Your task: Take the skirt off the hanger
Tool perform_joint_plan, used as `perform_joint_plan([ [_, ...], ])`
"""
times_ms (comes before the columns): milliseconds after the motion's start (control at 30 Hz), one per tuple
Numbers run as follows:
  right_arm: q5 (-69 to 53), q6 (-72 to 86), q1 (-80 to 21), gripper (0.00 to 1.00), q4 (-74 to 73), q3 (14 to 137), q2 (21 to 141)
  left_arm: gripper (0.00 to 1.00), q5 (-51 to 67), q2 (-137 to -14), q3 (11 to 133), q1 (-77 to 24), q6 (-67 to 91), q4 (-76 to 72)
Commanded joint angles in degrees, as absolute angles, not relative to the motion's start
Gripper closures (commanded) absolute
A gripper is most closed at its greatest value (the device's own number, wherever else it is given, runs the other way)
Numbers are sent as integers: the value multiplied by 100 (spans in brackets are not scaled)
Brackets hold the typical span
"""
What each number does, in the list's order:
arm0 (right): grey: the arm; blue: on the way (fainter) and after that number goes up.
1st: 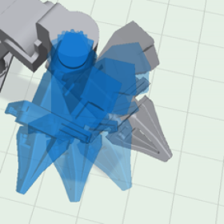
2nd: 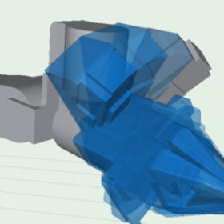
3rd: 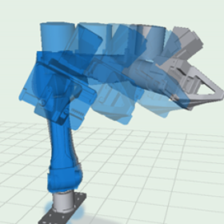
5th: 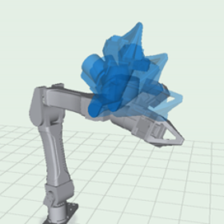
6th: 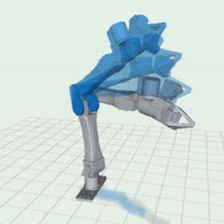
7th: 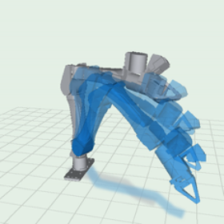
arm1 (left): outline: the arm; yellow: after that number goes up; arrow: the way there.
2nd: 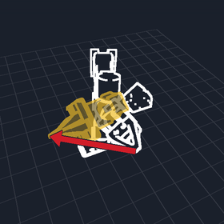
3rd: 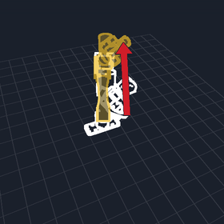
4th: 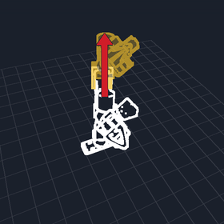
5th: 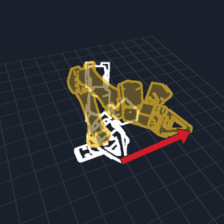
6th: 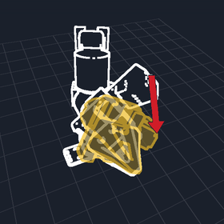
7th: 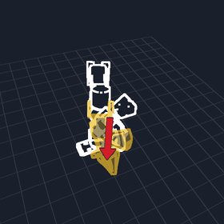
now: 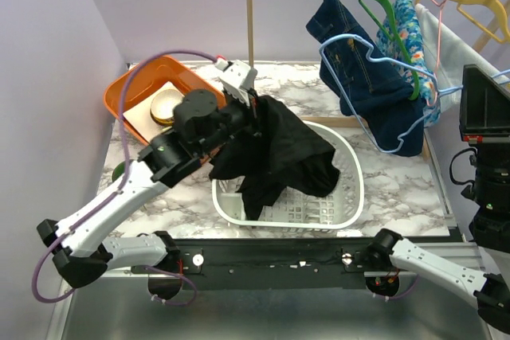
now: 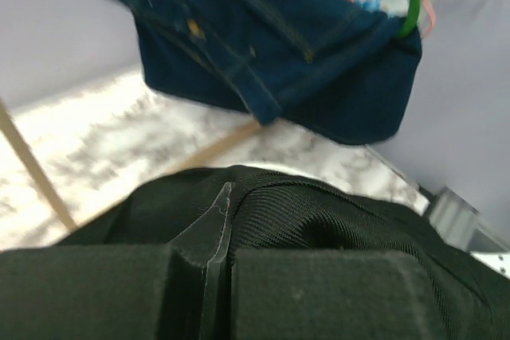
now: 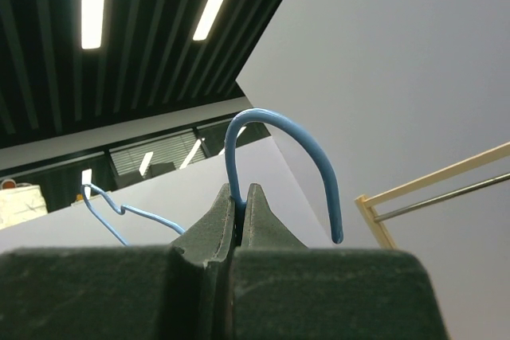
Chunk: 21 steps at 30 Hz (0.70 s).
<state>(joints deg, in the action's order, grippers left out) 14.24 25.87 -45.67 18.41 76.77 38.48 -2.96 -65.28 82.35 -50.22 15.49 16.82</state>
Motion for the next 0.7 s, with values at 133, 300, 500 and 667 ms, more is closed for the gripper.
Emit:
perform_joint_plan([
  [133,1556,2461,-4544,99,1178,7462,3349,100,-403,-6636,6154,-5027,3199,114],
  [300,1564,2583,-4544,99,1037,7208,3217,100,-389,-6811,5389,-5027,3427,-541],
  [500,1582,2768,-4544,99,827,6733,3085,53,-247,-7356,4913,-5045,3761,-809],
  [667,1503,2804,-4544,99,528,6680,3120,22,-88,-7120,5070,-5141,3841,-388],
])
